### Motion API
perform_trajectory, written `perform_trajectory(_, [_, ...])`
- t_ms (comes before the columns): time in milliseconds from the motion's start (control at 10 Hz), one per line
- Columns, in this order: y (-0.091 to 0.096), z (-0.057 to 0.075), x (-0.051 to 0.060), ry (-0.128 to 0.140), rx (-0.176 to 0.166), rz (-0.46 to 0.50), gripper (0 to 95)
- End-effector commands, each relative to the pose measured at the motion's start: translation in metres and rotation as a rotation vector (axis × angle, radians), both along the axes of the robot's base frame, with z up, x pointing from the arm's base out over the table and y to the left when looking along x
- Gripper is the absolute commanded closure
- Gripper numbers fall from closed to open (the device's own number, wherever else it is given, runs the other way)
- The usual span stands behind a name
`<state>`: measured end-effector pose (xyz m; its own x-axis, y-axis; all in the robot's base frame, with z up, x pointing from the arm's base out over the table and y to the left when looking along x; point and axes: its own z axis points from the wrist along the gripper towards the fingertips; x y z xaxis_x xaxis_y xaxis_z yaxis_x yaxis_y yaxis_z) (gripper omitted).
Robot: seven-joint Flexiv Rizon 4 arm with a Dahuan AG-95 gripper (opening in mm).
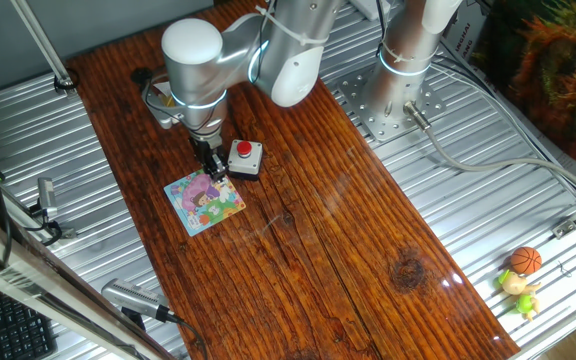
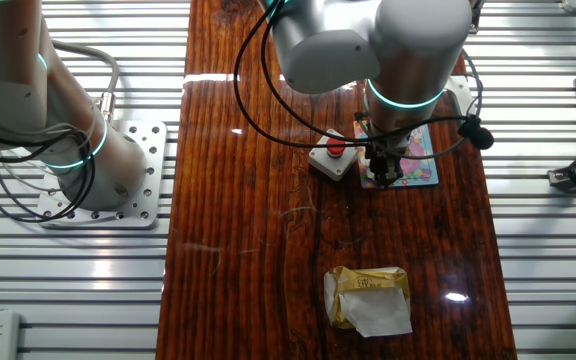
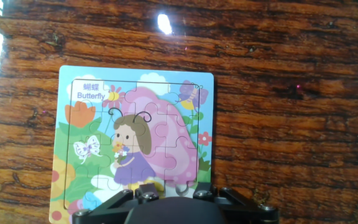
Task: Assemble one piece of a puzzle
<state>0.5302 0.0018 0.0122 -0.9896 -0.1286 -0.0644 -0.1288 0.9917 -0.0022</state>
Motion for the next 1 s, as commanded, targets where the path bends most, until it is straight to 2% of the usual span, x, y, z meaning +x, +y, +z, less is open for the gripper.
perform_trajectory(100, [-0.0001,-0.0005,0.0002,-0.001,-0.001,0.002,76.0])
perform_trajectory(500, [-0.0001,-0.0006,0.0003,-0.002,-0.001,0.004,76.0])
perform_trajectory(600, [-0.0001,-0.0006,0.0003,-0.002,-0.001,0.006,57.0])
perform_trajectory(1000, [-0.0001,-0.0007,0.0003,-0.002,-0.001,0.006,57.0])
